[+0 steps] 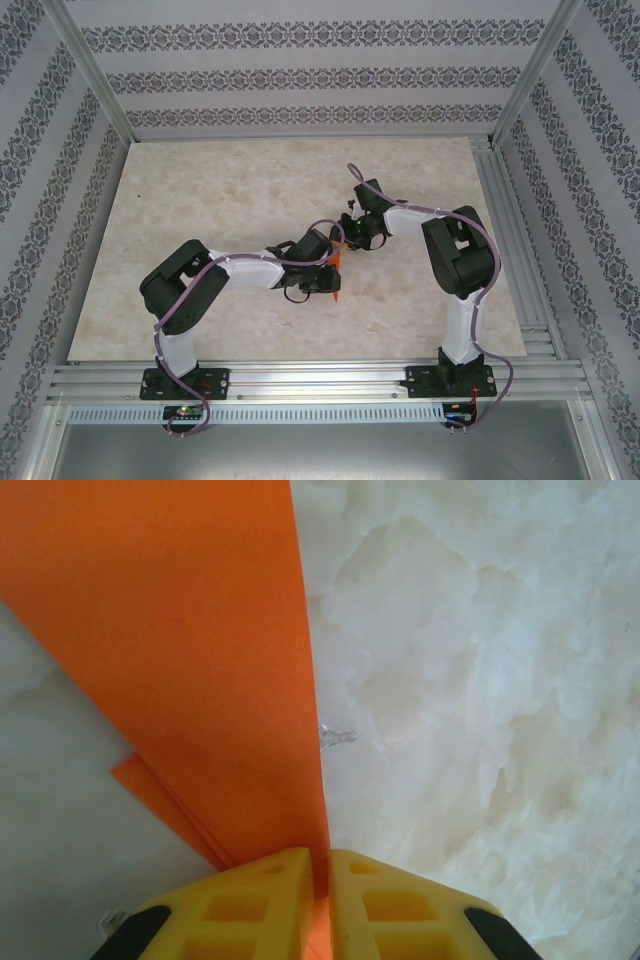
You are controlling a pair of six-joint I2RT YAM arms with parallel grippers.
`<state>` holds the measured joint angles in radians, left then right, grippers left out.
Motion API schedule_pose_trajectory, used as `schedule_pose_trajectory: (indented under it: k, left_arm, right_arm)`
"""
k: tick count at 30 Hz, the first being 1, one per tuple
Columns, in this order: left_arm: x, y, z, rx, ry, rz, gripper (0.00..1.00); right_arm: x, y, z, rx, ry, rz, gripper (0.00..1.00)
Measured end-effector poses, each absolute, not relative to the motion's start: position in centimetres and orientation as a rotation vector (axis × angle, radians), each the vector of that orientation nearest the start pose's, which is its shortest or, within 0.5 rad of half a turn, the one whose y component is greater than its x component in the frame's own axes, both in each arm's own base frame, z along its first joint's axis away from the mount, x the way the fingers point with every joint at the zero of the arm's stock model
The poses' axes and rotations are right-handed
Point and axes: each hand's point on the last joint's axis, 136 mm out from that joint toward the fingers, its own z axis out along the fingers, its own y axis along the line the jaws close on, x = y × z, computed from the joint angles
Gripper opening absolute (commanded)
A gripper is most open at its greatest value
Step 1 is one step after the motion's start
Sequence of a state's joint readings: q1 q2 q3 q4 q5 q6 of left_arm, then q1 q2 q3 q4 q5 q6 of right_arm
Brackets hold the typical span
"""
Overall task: Fold a paper plane with a square sheet of paper (fold left side to right side)
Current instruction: Fold the wing for the fifth time at the center of the table.
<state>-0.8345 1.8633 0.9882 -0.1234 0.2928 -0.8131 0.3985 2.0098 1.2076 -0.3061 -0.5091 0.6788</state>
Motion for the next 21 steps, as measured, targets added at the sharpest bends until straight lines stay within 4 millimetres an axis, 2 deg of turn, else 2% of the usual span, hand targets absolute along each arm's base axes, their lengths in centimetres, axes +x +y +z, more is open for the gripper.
schedule_pose_trajectory:
  k: [7,13,16,18,21]
  left_arm:
    - [25.2,-35.2,1.6,0.148,2.822,-0.893,0.16]
    - [25.2,-35.2,1.6,0.144,2.821,-0.887,0.15]
    - [25.2,-35.2,1.6,0.144,2.820,-0.887,0.15]
    - [25.2,-35.2,1.6,0.144,2.819,-0.888,0.15]
    - [25.2,-35.2,1.6,0.145,2.818,-0.886,0.15]
  right_arm:
    - [39.2,24.7,1.8,0.224,2.844,0.999,0.24]
    - [42.9,23.3,2.1,0.236,2.770,0.950,0.24]
    - [43.7,22.7,2.6,0.244,2.736,0.948,0.24]
    - [43.5,22.4,3.2,0.239,2.713,0.956,0.23]
    - [41.2,22.2,5.1,0.216,2.689,0.984,0.18]
